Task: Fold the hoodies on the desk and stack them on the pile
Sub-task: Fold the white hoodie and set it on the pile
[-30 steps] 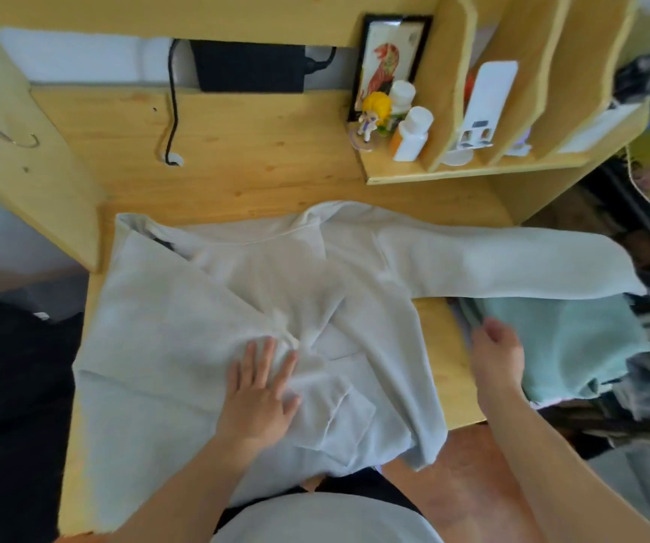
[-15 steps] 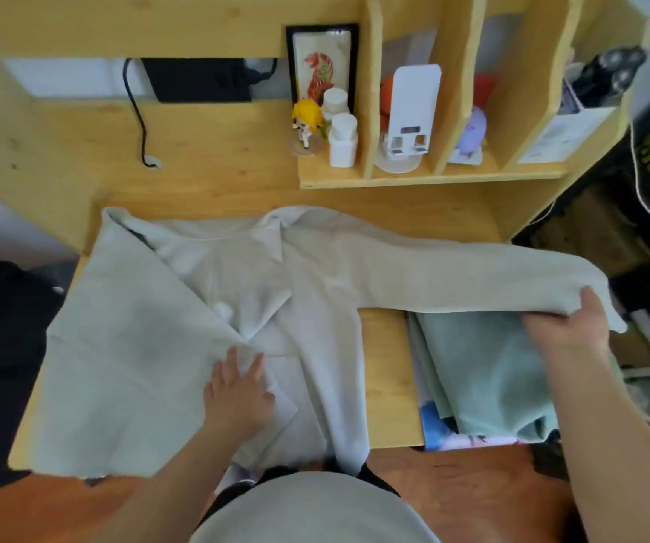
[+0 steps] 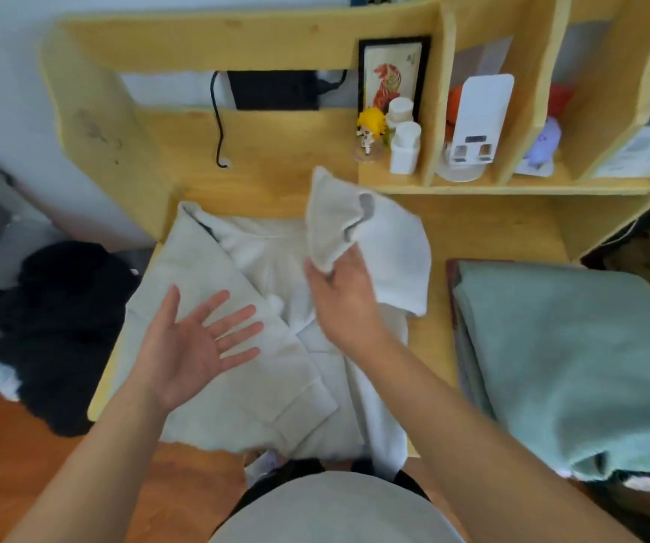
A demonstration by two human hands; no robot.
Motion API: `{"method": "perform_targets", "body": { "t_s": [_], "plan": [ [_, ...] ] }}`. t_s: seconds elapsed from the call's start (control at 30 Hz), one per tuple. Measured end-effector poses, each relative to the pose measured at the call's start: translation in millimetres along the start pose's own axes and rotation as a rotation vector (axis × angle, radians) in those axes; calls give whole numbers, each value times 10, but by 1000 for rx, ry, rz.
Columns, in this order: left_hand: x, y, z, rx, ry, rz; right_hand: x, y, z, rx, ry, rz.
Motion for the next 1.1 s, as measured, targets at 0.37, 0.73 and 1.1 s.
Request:
{"method": "perform_targets", "body": {
  "t_s": [0.37, 0.73, 1.1],
  "plan": [
    [-245, -1520, 535, 220, -255, 348, 1698, 717, -413, -186, 602, -466],
    [-310, -1969, 359, 174, -262, 452, 2067, 505, -453, 191, 987, -110],
    [-332, -1658, 500, 250, -213, 114, 2204, 261, 371, 417, 1071, 905]
  ]
}}
Point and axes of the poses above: each hand's wrist, its own z-axis towards the middle knuckle, its own y-axis out of the palm, x = y × z, the point moved 6 cm from there along z, towards the middle knuckle, and after that the axes turned 12 degrees about y, right-handed, at the moved point
